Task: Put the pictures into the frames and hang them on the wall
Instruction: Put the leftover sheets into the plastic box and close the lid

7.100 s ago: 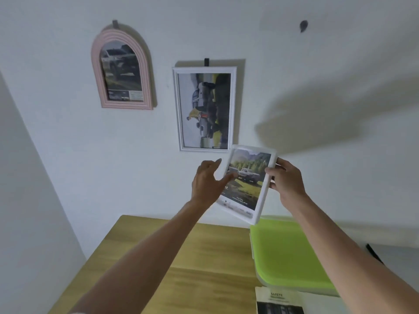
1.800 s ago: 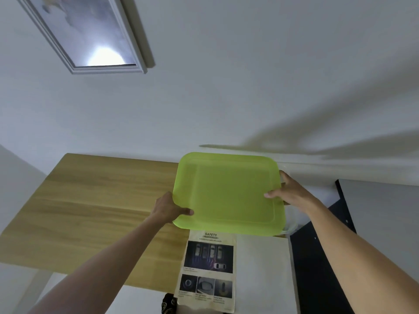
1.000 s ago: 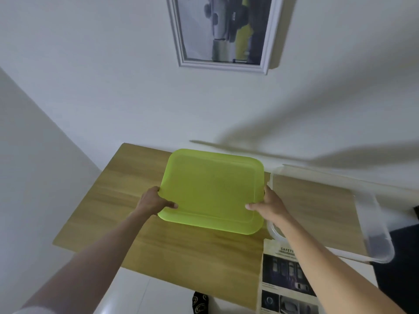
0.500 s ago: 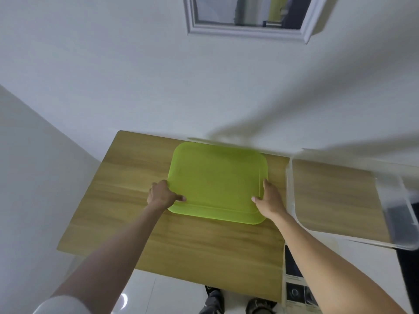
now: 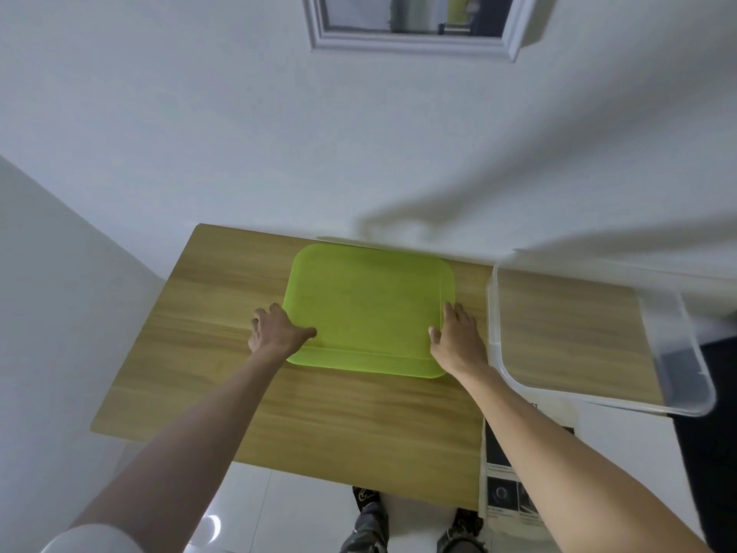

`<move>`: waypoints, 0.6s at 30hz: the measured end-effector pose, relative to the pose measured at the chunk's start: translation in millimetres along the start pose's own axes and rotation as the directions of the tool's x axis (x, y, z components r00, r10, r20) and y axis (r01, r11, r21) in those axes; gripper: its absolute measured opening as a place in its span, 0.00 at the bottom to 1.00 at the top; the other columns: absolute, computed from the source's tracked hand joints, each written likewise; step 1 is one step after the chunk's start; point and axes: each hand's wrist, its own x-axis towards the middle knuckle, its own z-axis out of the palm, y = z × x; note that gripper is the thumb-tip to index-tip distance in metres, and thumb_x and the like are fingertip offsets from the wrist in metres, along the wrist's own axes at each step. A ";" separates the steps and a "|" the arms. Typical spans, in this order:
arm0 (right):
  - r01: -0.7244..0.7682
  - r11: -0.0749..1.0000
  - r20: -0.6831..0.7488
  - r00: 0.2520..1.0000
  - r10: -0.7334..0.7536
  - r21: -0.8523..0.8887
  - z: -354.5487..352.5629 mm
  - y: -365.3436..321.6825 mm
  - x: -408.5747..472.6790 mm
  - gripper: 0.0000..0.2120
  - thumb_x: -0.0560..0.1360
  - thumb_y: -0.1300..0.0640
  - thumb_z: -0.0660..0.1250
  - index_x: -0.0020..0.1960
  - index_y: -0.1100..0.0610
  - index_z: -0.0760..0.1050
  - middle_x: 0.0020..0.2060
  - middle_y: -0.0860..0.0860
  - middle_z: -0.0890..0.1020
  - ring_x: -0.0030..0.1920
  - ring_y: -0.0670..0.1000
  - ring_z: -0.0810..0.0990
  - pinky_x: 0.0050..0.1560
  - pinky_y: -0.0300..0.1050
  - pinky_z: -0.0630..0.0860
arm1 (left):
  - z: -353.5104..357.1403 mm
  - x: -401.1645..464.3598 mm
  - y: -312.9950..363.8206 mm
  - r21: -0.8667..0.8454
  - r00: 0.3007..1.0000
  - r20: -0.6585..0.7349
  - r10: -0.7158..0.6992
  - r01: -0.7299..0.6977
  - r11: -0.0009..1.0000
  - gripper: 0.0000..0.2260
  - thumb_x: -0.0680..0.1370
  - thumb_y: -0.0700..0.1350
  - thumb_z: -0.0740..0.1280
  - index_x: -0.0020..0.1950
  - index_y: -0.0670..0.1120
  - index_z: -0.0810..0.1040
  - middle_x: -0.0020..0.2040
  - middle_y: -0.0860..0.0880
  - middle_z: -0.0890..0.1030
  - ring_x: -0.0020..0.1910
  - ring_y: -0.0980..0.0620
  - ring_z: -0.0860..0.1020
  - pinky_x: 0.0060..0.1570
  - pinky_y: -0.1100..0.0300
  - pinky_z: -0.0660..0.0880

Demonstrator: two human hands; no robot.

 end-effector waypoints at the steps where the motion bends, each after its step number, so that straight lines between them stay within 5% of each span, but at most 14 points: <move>1: 0.032 0.999 -0.012 0.999 -0.032 0.017 -4.2 0.8 -3.1 0.29 0.83 0.53 0.59 0.79 0.61 0.54 0.77 0.58 0.60 0.77 0.58 0.58 0.74 0.53 0.62 | 0.4 -7.0 2.9 -0.013 0.999 -0.039 0.013 -0.014 1.000 0.38 0.68 0.58 0.76 0.69 0.42 0.67 0.70 0.40 0.67 0.68 0.39 0.68 0.59 0.43 0.72; 10: 0.386 0.922 -0.280 0.888 -0.366 0.019 -66.8 50.0 -45.7 0.19 0.80 0.53 0.63 0.69 0.58 0.71 0.64 0.53 0.76 0.63 0.53 0.76 0.57 0.50 0.77 | 44.1 -110.5 58.9 -0.184 0.950 -0.228 0.213 -0.257 0.949 0.28 0.72 0.55 0.71 0.67 0.43 0.72 0.63 0.44 0.75 0.62 0.44 0.72 0.50 0.49 0.71; 14: 0.447 0.895 -0.393 0.825 -0.407 0.012 -98.8 105.5 -68.5 0.14 0.79 0.55 0.65 0.63 0.56 0.76 0.57 0.50 0.78 0.54 0.51 0.80 0.46 0.47 0.79 | 85.9 -167.5 92.7 -0.174 0.948 -0.174 0.268 -0.297 0.939 0.23 0.73 0.56 0.70 0.62 0.45 0.75 0.59 0.47 0.77 0.57 0.45 0.75 0.50 0.52 0.71; 18: 0.387 0.919 -0.436 0.841 -0.320 0.073 -115.3 175.0 -95.9 0.10 0.78 0.55 0.66 0.58 0.51 0.79 0.52 0.44 0.79 0.46 0.43 0.79 0.42 0.42 0.76 | 136.0 -219.5 118.7 -0.117 0.964 -0.004 0.266 -0.265 0.957 0.24 0.72 0.58 0.70 0.62 0.44 0.74 0.60 0.47 0.76 0.56 0.45 0.76 0.51 0.53 0.72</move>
